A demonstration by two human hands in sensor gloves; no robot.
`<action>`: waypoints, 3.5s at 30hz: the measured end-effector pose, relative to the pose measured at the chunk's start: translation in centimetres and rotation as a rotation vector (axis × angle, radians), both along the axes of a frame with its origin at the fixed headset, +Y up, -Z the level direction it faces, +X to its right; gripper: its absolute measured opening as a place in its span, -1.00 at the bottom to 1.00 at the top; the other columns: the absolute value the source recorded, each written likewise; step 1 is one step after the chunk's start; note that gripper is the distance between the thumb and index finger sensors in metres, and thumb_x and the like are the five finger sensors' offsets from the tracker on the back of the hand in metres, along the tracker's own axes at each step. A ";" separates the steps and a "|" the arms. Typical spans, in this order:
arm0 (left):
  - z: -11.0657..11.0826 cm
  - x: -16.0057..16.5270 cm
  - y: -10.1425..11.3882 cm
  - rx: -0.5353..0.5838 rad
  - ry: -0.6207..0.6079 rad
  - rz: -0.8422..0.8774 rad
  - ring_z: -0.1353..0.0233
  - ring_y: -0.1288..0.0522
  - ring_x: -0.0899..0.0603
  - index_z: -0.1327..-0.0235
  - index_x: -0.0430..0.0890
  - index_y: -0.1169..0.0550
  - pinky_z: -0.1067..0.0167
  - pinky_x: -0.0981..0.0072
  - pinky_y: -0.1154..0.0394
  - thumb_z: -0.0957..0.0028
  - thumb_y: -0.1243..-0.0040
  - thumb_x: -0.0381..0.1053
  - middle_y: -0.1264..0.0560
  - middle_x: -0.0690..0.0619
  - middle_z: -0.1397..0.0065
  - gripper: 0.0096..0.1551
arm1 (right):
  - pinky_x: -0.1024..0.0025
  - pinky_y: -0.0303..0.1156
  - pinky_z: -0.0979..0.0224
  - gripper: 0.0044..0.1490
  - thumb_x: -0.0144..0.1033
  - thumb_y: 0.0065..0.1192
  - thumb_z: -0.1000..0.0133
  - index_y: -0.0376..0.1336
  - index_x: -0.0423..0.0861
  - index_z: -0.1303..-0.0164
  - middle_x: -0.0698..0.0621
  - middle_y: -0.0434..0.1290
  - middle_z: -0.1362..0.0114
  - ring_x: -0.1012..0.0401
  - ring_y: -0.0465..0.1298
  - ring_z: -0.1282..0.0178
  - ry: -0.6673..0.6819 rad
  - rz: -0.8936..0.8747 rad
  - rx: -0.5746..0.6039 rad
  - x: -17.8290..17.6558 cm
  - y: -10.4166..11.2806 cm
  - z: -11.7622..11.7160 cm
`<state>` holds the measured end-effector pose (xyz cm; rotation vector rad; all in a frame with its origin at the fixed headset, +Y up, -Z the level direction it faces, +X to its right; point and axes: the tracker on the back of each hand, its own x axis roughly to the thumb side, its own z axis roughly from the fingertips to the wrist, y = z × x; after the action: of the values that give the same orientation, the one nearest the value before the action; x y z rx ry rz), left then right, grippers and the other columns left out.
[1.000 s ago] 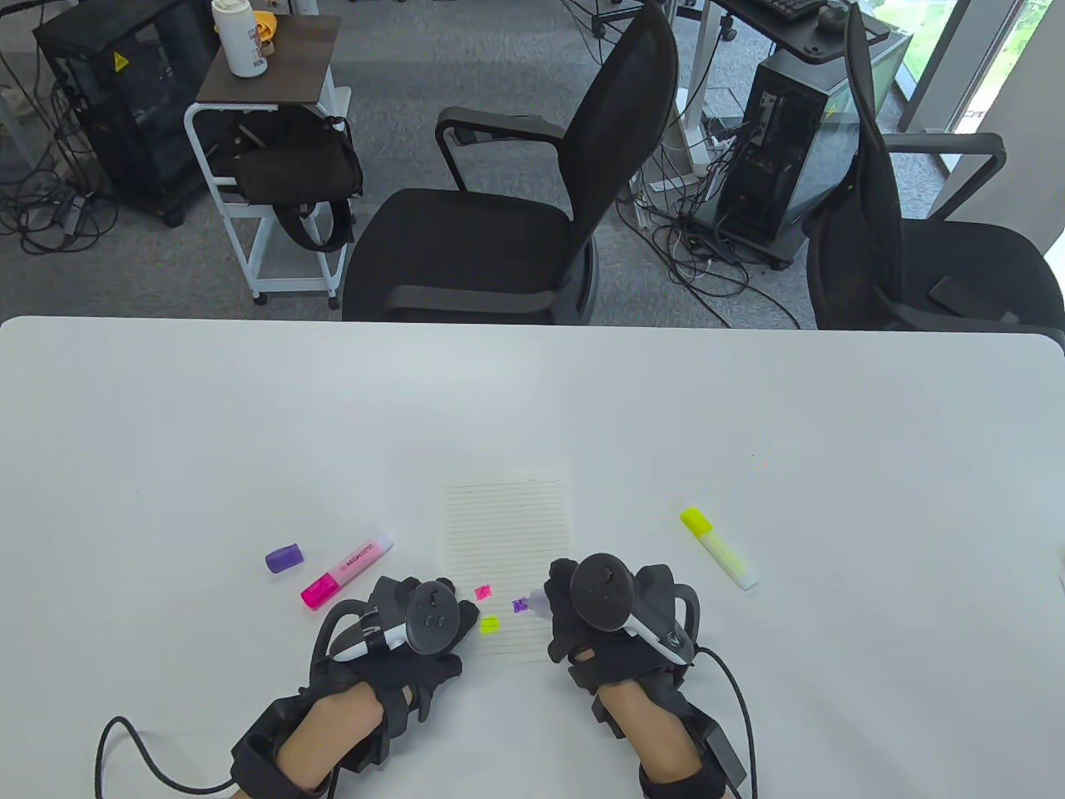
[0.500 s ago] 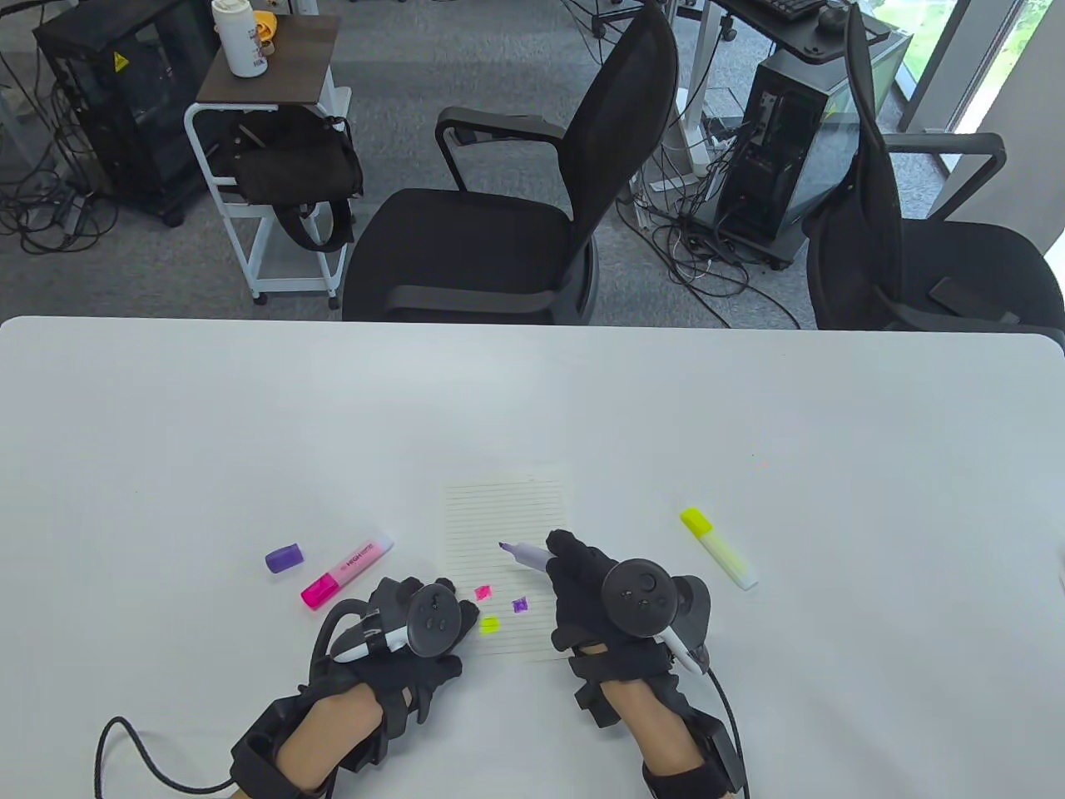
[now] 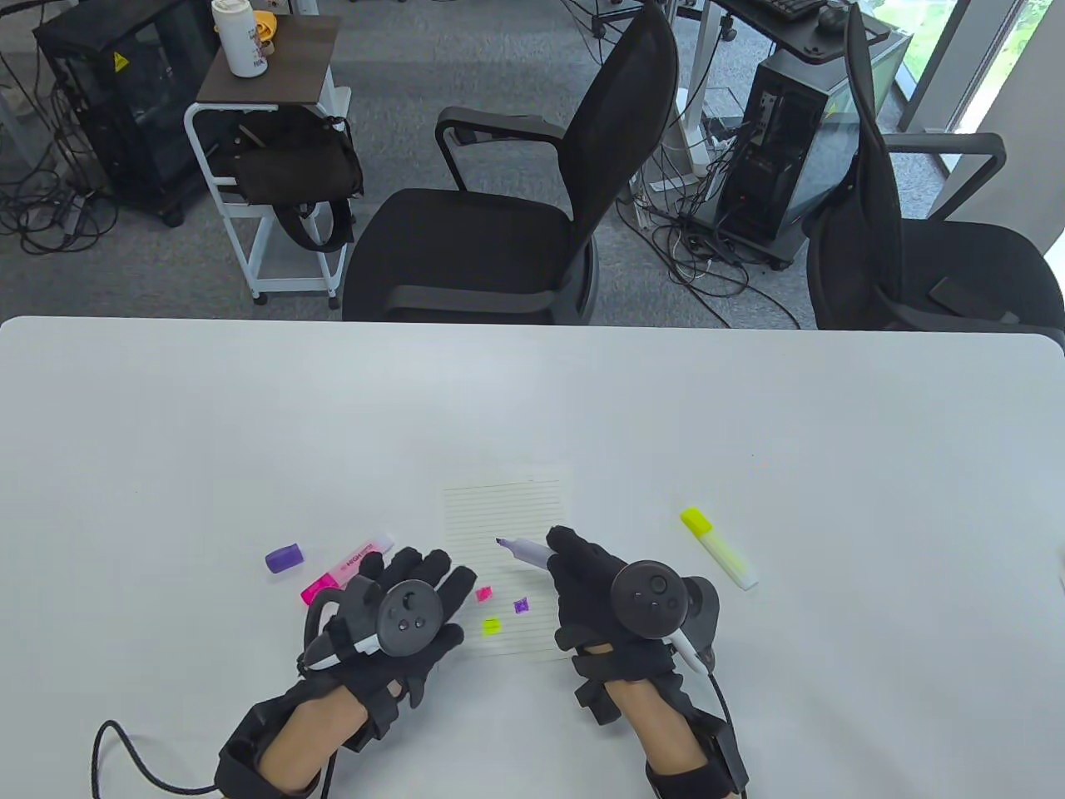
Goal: Apply highlighter ink on paper
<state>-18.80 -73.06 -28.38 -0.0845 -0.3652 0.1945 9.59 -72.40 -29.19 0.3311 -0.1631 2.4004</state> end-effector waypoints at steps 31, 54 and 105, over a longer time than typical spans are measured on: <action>-5.5 -14.8 -3.4 -0.259 0.597 0.012 -0.52 -0.22 -0.33 -0.48 0.01 -0.28 -0.45 -0.36 -0.09 0.08 -0.33 0.04 -0.24 -0.04 -0.58 -0.18 | -0.17 0.38 -0.42 -0.50 -0.16 0.19 -0.36 0.25 0.01 -0.51 -0.10 0.53 -0.32 -0.04 0.60 -0.05 0.039 0.011 -0.018 -0.3 -0.2 0.0; -6.3 -15.0 -3.9 -0.152 0.575 -0.024 -0.27 -0.51 -0.18 -0.16 0.08 -0.48 -0.38 -0.30 -0.30 0.21 -0.47 0.07 -0.55 0.04 -0.28 -0.36 | -0.17 0.39 -0.42 -0.50 -0.16 0.19 -0.36 0.26 0.01 -0.50 -0.09 0.54 -0.32 -0.04 0.60 -0.05 0.059 0.017 -0.021 -0.5 -0.3 -0.1; 0.1 -0.8 -0.3 -0.021 -0.141 0.816 0.39 -0.71 0.20 0.01 0.02 -0.69 0.10 0.09 -0.76 0.24 -0.44 0.29 -0.62 0.09 -0.08 -0.41 | -0.17 0.35 -0.52 -0.50 -0.17 0.21 -0.31 0.27 0.14 -0.48 0.01 0.51 -0.39 -0.03 0.56 -0.18 0.447 -0.093 0.219 -4.8 0.8 2.5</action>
<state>-19.65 -73.32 -28.26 0.0353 -0.5251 1.0028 4.79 -71.65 -26.72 0.9274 -0.2302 2.1583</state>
